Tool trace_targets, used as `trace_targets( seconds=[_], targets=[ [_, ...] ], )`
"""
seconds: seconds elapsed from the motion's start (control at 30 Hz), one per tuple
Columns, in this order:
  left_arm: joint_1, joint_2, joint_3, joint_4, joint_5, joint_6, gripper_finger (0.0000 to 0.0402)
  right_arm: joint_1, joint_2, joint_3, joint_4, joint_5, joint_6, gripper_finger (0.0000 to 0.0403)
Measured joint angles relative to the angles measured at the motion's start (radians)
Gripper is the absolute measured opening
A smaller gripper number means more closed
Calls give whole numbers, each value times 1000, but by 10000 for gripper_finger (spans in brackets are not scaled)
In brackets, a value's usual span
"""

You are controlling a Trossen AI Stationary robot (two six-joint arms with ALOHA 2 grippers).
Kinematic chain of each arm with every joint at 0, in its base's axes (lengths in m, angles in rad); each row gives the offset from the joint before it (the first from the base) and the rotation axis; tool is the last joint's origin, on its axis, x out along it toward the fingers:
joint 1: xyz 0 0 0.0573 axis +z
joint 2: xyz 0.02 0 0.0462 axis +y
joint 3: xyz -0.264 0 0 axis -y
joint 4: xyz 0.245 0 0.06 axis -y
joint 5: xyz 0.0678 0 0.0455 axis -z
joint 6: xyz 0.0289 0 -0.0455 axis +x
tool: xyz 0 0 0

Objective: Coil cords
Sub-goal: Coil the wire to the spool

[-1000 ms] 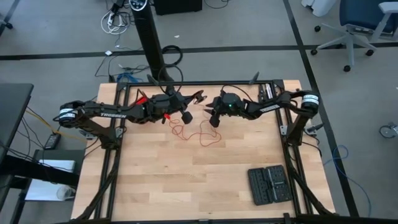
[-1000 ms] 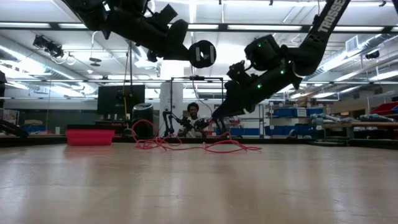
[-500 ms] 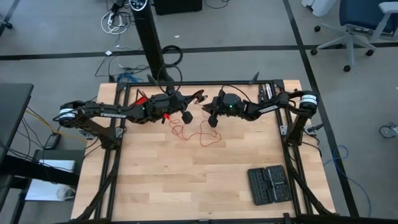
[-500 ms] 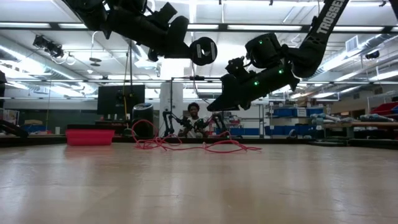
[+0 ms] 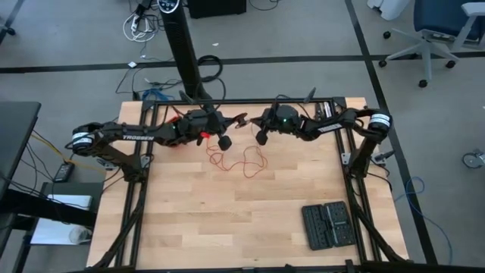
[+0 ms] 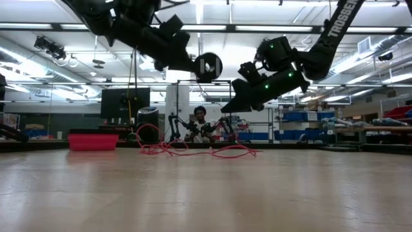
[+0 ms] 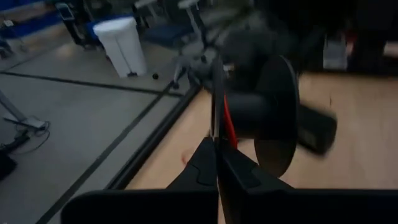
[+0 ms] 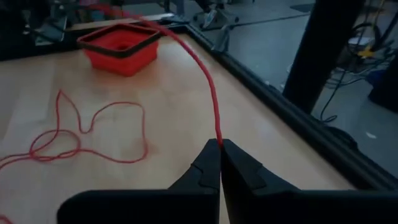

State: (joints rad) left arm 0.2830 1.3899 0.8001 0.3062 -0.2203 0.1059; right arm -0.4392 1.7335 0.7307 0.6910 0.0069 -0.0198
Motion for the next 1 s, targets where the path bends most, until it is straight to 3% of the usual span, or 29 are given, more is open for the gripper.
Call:
trace_targets(
  seconds=[0.5,0.67,0.83,1.0],
  targets=[
    [104,0,0,-192,-21,25,0,-66,-134,0,-68,-27,-43,1],
    [110,7,0,-220,-67,23,0,-65,-173,0,-48,-118,-27,0],
    [110,27,0,-192,-71,18,0,-43,-198,0,14,-199,-25,0],
    [108,73,0,-123,-40,-13,0,9,-188,1,89,-202,-33,0]
  ],
)
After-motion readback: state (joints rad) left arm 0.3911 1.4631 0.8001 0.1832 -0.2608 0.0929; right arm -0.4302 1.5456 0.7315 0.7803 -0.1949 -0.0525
